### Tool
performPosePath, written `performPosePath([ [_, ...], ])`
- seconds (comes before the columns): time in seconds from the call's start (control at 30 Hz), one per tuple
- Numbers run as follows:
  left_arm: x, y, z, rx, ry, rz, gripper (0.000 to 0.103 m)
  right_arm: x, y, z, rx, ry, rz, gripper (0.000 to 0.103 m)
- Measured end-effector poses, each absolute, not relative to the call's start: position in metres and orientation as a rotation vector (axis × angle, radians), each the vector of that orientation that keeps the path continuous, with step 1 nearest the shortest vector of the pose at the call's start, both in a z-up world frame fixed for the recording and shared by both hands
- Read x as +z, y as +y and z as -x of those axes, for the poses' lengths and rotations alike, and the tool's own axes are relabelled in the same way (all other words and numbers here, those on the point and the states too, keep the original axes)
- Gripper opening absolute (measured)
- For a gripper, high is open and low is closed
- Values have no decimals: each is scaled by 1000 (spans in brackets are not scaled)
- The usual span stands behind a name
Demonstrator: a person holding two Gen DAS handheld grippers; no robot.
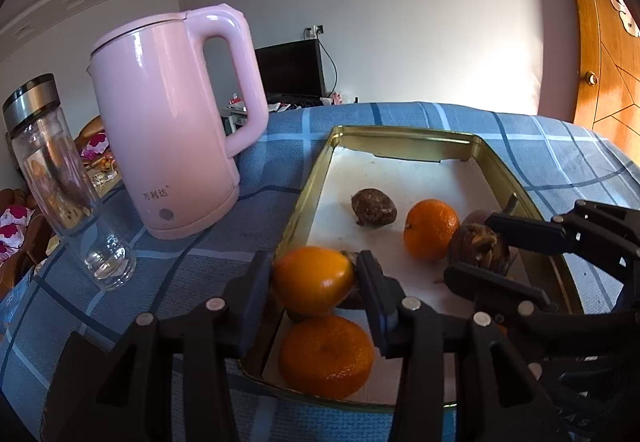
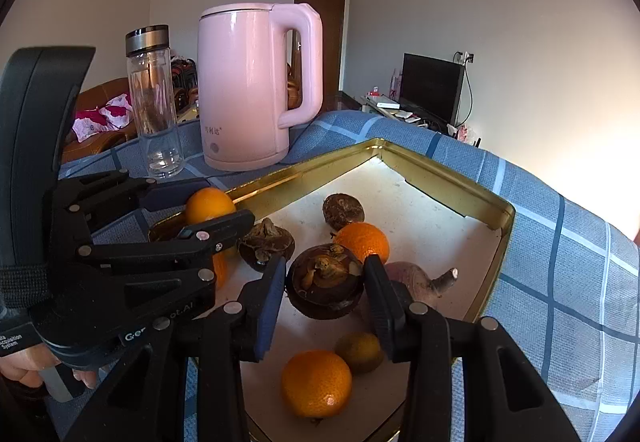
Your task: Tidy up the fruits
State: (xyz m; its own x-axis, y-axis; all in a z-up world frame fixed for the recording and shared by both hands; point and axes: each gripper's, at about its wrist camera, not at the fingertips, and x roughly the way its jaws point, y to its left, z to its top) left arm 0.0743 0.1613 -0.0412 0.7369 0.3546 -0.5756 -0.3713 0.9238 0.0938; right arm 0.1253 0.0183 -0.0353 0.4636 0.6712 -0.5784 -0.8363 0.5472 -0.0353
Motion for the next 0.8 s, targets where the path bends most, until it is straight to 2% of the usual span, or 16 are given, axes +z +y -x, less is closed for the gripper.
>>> performPosePath([
  [0.2, -40, 160, -73, 396, 625, 24, 48, -39, 16, -125, 950, 555, 330, 44],
  [0.3, -40, 161, -72, 405, 621, 29, 58, -38, 13, -124, 937, 549, 325, 49],
  [0.37, -39, 161, -69, 411, 611, 34, 69, -37, 9, -124, 929, 545, 315, 52],
  [0.5, -33, 157, -63, 409, 579, 27, 73, -33, -1, -122, 907, 529, 288, 61],
  [0.6, -24, 152, -54, 412, 533, 23, 80, -27, -9, -117, 883, 498, 272, 65],
  [0.67, -17, 150, -49, 421, 502, 22, 92, -22, -16, -112, 861, 470, 262, 68],
  [0.8, -6, 148, -40, 429, 457, 29, 94, -11, -29, -107, 826, 433, 236, 73],
])
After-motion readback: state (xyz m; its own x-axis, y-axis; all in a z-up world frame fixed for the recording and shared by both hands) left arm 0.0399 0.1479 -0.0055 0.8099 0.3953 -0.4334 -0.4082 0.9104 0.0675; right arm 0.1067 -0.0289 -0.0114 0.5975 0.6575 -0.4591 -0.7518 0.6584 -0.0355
